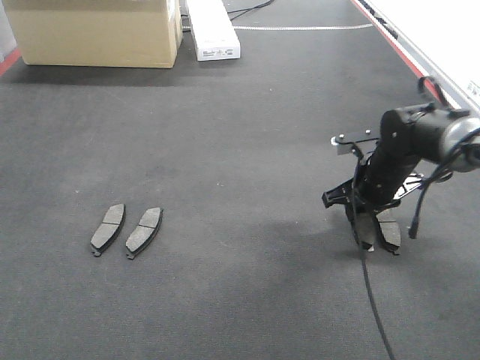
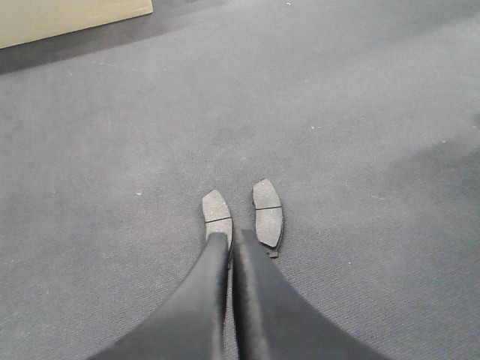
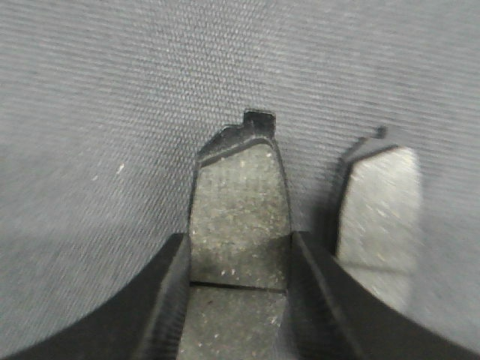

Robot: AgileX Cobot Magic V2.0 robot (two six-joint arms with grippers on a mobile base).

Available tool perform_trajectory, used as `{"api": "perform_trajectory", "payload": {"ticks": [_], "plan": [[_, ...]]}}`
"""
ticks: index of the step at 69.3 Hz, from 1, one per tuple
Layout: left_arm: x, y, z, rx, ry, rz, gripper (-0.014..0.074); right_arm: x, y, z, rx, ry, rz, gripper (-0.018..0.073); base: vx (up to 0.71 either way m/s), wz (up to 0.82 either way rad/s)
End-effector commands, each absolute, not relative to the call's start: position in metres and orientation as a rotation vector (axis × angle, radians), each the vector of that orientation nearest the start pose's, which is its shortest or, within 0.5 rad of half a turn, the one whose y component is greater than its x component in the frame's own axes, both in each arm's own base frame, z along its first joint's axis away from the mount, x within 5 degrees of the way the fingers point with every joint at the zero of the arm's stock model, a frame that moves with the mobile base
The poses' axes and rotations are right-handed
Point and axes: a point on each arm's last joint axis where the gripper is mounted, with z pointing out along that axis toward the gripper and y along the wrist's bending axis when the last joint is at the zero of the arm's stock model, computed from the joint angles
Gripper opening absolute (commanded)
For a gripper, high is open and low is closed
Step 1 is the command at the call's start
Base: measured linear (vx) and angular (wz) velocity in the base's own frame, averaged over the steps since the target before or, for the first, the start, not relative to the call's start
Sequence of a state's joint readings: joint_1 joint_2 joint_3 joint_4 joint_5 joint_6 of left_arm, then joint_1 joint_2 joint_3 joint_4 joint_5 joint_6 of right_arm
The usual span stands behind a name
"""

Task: Move and align brake pads A on conveyor
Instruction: 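Lower the right gripper's brake pad beside the pad nearer the right arm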

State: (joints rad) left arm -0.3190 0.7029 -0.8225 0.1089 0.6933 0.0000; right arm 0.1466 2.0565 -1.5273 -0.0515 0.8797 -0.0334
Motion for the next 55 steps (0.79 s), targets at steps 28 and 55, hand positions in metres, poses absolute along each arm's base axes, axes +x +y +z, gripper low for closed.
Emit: {"api": "perform_trajectory", "payload": {"ticks": [28,55], "plan": [[0.127,-0.036,0.380,0.355,1.924,-0.088,-0.0006,0.429,0.059,0.199,-0.276,2.808,-0.007,0.0216,0.00,0.00],[0.127,-0.036,0.381,0.355,1.923,-0.089,-0.0006,0.427,0.060,0.223,-0.255,2.767,0.024,0.0712,0.00,0.00]]}}
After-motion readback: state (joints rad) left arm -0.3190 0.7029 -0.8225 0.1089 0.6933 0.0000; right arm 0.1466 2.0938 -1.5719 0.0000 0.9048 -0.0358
